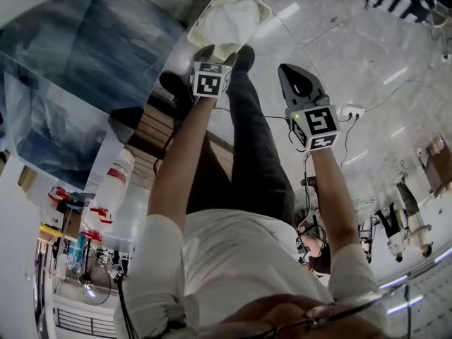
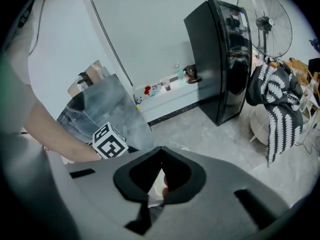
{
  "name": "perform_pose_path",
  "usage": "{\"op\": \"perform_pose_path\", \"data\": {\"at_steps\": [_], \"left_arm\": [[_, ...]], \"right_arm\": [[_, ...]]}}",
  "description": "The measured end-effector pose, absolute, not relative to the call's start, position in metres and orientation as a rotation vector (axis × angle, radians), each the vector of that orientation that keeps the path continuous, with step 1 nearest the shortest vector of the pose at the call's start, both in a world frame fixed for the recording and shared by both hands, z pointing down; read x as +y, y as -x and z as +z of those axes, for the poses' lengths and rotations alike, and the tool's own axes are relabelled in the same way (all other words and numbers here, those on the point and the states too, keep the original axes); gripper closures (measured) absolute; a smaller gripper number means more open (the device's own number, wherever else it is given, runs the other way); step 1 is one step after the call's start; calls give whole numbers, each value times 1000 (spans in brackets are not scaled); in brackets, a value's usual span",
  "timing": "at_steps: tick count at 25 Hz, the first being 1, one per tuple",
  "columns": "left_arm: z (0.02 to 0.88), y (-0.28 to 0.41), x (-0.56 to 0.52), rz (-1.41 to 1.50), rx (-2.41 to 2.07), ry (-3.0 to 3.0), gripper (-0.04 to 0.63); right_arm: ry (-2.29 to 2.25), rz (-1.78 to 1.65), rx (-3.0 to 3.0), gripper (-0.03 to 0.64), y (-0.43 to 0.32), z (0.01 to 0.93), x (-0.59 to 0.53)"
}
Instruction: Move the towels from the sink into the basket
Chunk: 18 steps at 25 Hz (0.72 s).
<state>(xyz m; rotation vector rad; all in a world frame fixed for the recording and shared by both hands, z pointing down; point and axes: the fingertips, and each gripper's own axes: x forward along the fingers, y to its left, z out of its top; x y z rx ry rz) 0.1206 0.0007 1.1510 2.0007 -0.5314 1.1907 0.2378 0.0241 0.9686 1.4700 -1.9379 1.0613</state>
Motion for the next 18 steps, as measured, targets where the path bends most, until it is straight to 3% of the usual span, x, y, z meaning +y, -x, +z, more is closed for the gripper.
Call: {"op": "perform_pose_path", "data": {"at_steps": [18], "left_arm": [[766, -104, -18, 857, -373, -2381, 510]], "right_arm": [[-1624, 893, -2029, 621, -211, 678, 18]]}}
